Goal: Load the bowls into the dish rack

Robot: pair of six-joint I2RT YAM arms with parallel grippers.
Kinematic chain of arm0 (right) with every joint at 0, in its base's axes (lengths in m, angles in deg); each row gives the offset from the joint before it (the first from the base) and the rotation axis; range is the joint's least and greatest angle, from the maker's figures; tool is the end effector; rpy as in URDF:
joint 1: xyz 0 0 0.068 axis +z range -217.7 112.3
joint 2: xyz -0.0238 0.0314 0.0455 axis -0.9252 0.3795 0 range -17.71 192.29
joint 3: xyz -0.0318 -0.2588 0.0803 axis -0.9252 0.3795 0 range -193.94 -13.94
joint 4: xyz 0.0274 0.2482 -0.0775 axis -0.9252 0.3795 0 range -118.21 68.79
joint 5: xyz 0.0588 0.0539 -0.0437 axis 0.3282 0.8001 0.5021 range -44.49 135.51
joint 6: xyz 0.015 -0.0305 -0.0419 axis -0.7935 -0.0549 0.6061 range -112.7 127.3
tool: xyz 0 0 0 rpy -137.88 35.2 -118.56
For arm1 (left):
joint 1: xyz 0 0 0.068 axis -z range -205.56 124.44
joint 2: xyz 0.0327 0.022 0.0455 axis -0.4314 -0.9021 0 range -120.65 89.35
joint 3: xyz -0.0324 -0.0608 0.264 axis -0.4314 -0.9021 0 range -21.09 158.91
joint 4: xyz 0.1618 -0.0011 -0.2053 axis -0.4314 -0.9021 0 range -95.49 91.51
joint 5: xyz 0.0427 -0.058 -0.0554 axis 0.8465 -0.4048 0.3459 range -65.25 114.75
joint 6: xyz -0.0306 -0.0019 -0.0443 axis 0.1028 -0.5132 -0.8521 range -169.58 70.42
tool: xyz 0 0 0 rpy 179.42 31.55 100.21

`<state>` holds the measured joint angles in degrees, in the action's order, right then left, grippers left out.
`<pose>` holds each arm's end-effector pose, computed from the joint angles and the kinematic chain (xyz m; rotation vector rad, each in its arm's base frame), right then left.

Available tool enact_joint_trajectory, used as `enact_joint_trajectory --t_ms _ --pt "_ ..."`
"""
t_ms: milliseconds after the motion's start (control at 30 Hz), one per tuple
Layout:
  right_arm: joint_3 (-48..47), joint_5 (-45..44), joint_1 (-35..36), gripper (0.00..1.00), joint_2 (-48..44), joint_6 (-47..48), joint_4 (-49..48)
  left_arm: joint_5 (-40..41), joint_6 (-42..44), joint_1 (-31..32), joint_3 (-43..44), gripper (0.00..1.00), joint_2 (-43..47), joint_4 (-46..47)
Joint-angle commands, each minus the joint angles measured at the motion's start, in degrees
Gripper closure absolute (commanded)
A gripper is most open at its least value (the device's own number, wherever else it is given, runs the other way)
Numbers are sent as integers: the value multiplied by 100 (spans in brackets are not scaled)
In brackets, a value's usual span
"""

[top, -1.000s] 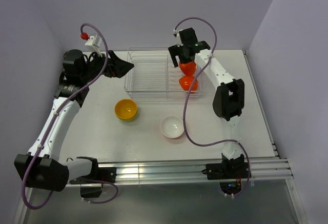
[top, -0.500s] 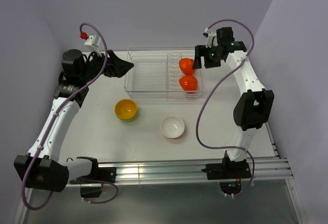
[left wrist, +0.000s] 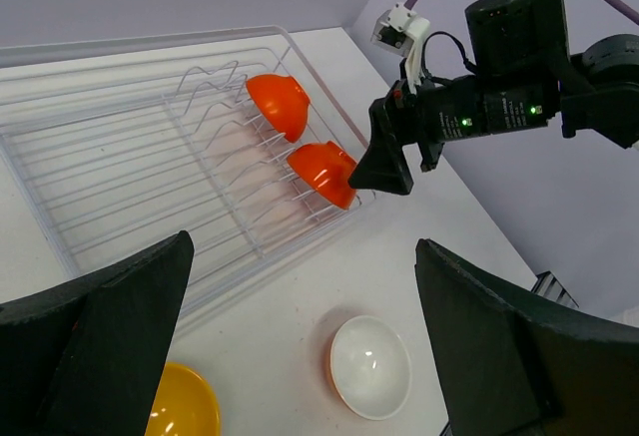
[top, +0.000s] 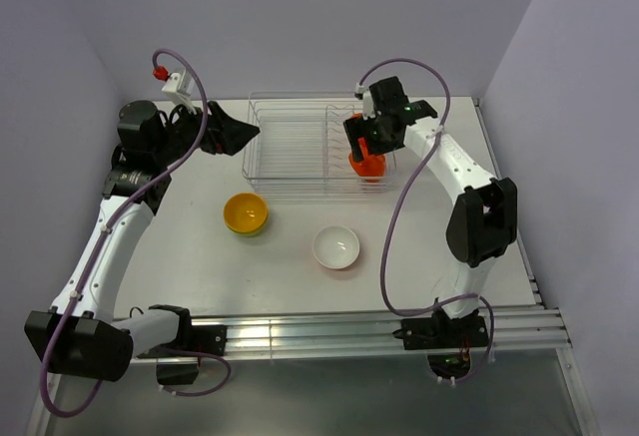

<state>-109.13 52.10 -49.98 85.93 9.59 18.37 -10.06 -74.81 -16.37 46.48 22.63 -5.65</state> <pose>0.3761 0.1244 0.3037 -0.4867 2.4938 0.2525 0.2556 -0.0619 0.4083 0.2339 1.7377 -0.9528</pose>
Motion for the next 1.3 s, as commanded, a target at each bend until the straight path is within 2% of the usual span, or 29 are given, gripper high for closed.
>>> enact_joint_trajectory --t_ms 0,267,1000,1267 --pt "-148 -948 232 8 -2 97 -290 -35 80 -23 2 1 133 101" --pt "-280 -1669 575 7 280 44 -299 -52 133 -23 19 0 71 4" --pt "-430 -2118 857 6 904 -35 -308 -26 115 -23 -104 1 106 21" --pt "-368 -2179 883 9 913 -44 -405 -26 133 -23 -121 1 106 30"
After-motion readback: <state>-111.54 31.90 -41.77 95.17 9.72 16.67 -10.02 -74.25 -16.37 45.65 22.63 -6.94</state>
